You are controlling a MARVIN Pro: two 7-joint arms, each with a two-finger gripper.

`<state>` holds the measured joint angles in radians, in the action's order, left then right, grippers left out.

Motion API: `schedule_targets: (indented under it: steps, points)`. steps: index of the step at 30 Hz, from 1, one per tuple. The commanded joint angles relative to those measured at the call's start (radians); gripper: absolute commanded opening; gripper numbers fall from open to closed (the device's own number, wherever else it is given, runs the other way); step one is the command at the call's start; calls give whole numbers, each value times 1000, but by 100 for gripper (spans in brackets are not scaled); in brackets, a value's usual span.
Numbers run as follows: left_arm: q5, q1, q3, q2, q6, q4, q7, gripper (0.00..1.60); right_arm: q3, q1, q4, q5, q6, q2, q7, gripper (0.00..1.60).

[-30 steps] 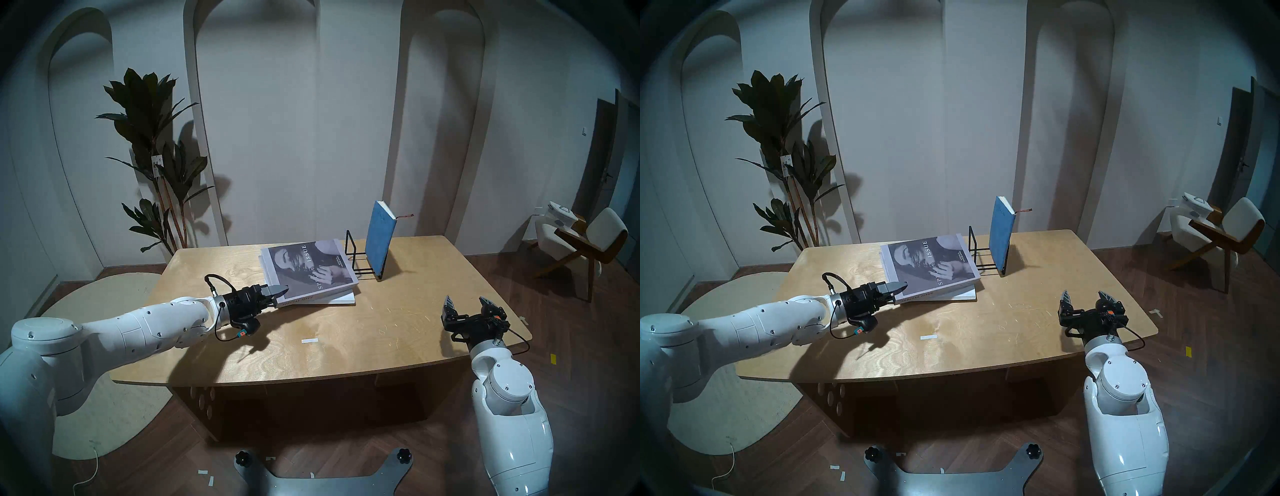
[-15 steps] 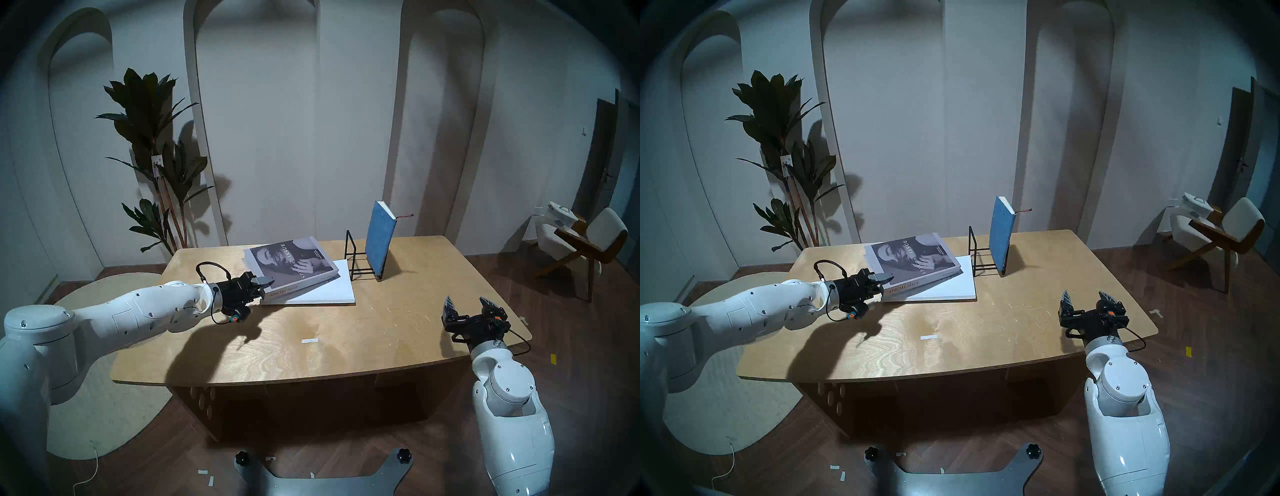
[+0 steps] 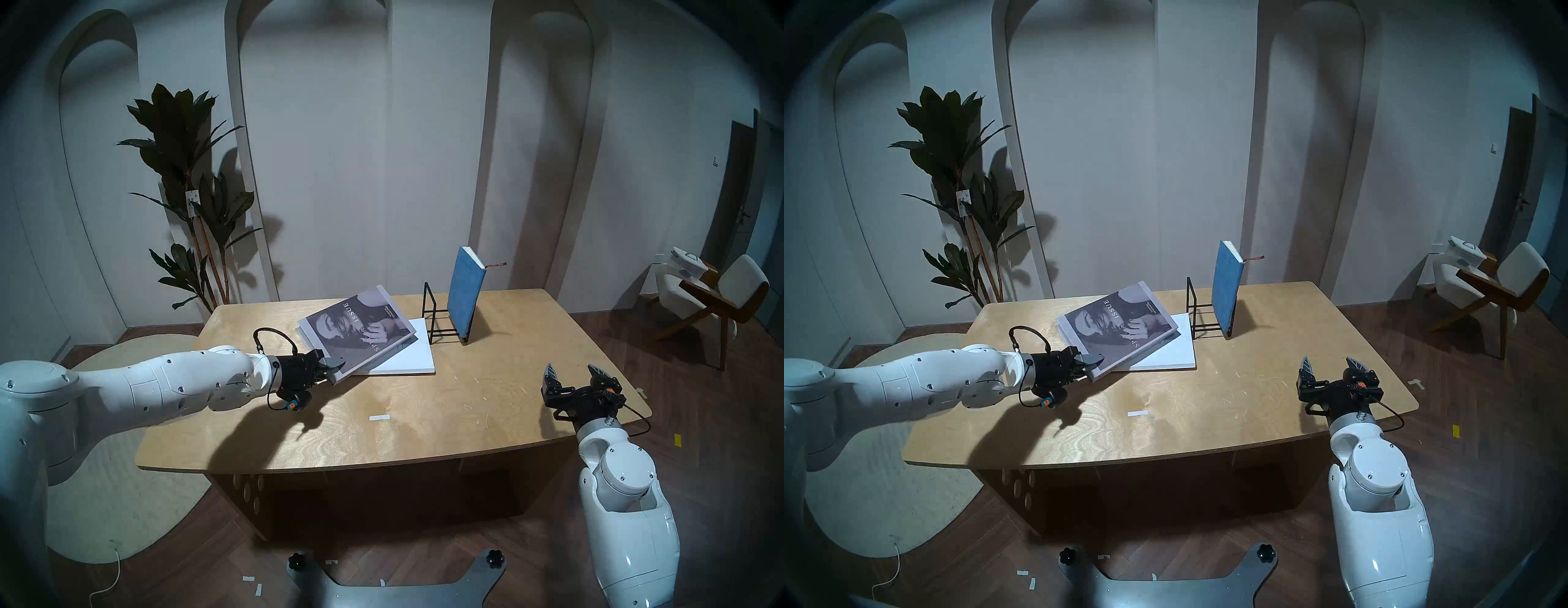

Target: Stack the books into one stack

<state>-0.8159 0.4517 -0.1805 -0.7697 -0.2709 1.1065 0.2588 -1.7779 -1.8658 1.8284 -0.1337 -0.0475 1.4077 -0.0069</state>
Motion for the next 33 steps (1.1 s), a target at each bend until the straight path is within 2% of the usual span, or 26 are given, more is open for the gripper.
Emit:
schedule_targets:
  steps: [1,5,6,7,8,10,12,13,14,17,20,21,22,26,28,29,33]
  points:
    - [137,-35,34,-59,-40,-56,-122,0,-2,4,25,1,11,-4,1,160]
    - [170,-77,18,-76,-75,-86,-172,0,-1,4,25,0,11,-5,0,160]
    - [161,-89,16,-74,-77,-82,-190,9,-1,3,25,0,11,-5,0,160]
    - [163,-98,10,-75,-82,-85,-192,120,-1,3,25,0,11,-5,-1,160]
    - [154,-112,2,-69,-92,-73,-229,160,0,3,25,-1,11,-6,-1,160]
    - [109,-134,-30,-50,-96,-40,-249,160,0,3,26,-1,11,-6,-2,160]
    - [102,-148,-50,-20,-107,17,-288,160,0,3,26,-2,11,-7,-2,160]
    - [100,-152,-54,-9,-109,38,-296,160,1,3,26,-2,11,-7,-2,160]
    - [98,-159,-49,6,-111,71,-338,160,1,3,25,-2,11,-8,-3,160]
    - [81,-184,-48,25,-116,107,-351,160,2,3,25,-3,11,-8,-4,160]
    - [14,-224,-58,52,-110,170,-365,160,2,4,24,-4,10,-10,-5,160]
    - [-8,-232,-58,50,-114,172,-365,160,3,4,24,-4,10,-10,-5,160]
    - [-68,-249,-68,56,-93,201,-345,160,3,5,23,-5,9,-10,-5,160]
    - [-133,-253,-31,30,-42,215,-292,160,4,6,21,-6,8,-11,-7,160]
    - [-181,-272,-39,20,-24,226,-284,160,4,6,20,-7,8,-12,-7,160]
    - [-224,-276,-43,23,-7,235,-272,160,5,6,20,-7,8,-13,-8,160]
    - [-297,-282,-39,51,53,269,-242,160,5,5,22,-8,10,-14,-9,160]
